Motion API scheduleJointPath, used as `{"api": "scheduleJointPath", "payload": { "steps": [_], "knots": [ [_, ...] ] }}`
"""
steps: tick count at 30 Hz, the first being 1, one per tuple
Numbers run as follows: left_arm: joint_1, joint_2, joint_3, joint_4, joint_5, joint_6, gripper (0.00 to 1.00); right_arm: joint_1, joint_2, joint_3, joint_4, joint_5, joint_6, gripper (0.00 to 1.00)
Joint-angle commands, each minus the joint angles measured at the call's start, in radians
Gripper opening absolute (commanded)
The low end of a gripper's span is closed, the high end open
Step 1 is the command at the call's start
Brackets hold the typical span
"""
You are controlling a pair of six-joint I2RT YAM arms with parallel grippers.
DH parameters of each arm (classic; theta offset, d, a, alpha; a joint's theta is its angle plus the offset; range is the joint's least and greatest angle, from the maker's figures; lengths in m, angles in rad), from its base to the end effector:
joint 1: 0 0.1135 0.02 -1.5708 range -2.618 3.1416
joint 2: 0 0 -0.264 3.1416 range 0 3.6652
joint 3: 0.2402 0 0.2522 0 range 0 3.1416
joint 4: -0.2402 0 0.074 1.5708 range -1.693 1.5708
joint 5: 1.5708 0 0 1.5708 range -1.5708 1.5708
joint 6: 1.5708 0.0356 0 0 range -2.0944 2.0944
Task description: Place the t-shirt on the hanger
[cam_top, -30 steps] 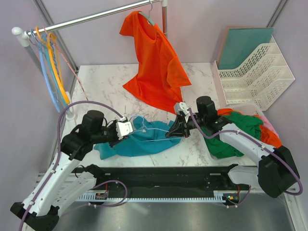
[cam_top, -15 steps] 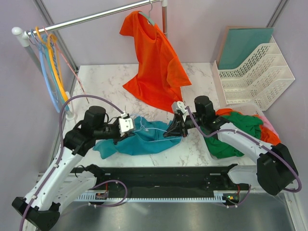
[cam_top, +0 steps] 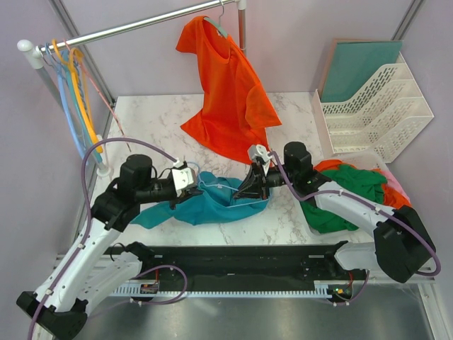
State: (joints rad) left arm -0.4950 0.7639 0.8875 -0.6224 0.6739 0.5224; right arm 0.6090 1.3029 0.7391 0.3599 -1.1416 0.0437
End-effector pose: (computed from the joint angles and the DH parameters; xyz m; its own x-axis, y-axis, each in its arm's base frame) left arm 0.1254 -0.0929 0.3372 0.0610 0.4101 -0.9100 0.9496 0.2569 0.1795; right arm 0.2080 0.1846 0.2699 -0.2082 -0.1231 -0.9703 -0.9602 -0.1628 0.2267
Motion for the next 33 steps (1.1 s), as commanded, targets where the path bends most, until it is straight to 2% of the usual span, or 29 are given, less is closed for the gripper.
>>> {"api": "scheduleJointPath", "payload": {
  "steps": [1, 2, 3, 4, 5, 6, 8, 10, 13, 16, 22, 25, 33],
  "knots": [
    [-0.013, -0.035, -0.002, 0.011, 0.007, -0.027, 0.02, -0.003, -0.011, 0.066, -0.072, 0.019, -0.035, 0.27],
    [-0.013, -0.050, -0.002, -0.008, 0.004, 0.000, 0.02, -0.014, -0.013, 0.094, -0.158, 0.028, -0.082, 0.37],
    [-0.013, -0.066, -0.008, -0.025, 0.001, 0.025, 0.02, -0.028, -0.013, 0.152, -0.244, 0.028, -0.123, 0.60],
    [-0.013, -0.095, -0.012, -0.057, -0.011, 0.060, 0.02, -0.058, -0.014, 0.175, -0.353, 0.031, -0.149, 0.65],
    [-0.013, -0.103, -0.013, -0.072, -0.016, 0.076, 0.02, -0.080, -0.023, 0.202, -0.384, 0.022, -0.143, 0.74],
    [-0.013, -0.112, -0.016, -0.092, -0.013, 0.091, 0.02, -0.100, -0.027, 0.213, -0.403, 0.017, -0.130, 0.91],
    [-0.013, -0.120, -0.013, -0.135, 0.004, 0.139, 0.02, -0.152, -0.031, 0.244, -0.407, 0.025, -0.058, 0.98],
    [-0.013, -0.120, -0.015, -0.154, 0.019, 0.183, 0.02, -0.170, -0.019, 0.262, -0.411, 0.055, -0.009, 0.98],
    [-0.013, -0.100, -0.004, -0.187, 0.049, 0.237, 0.02, -0.147, 0.041, 0.313, -0.441, 0.118, 0.019, 0.91],
    [-0.017, -0.069, 0.005, -0.200, 0.069, 0.254, 0.02, -0.072, 0.094, 0.361, -0.524, 0.285, -0.033, 0.84],
    [-0.054, -0.040, 0.008, -0.217, 0.066, 0.274, 0.02, 0.080, 0.195, 0.420, -0.660, 0.547, -0.172, 0.82],
    [-0.068, -0.040, 0.008, -0.220, 0.052, 0.280, 0.02, 0.113, 0.272, 0.495, -0.710, 0.591, -0.166, 0.80],
    [-0.073, -0.058, -0.005, -0.220, 0.039, 0.284, 0.02, 0.219, 0.372, 0.529, -0.728, 0.672, -0.159, 0.78]
  ]
}}
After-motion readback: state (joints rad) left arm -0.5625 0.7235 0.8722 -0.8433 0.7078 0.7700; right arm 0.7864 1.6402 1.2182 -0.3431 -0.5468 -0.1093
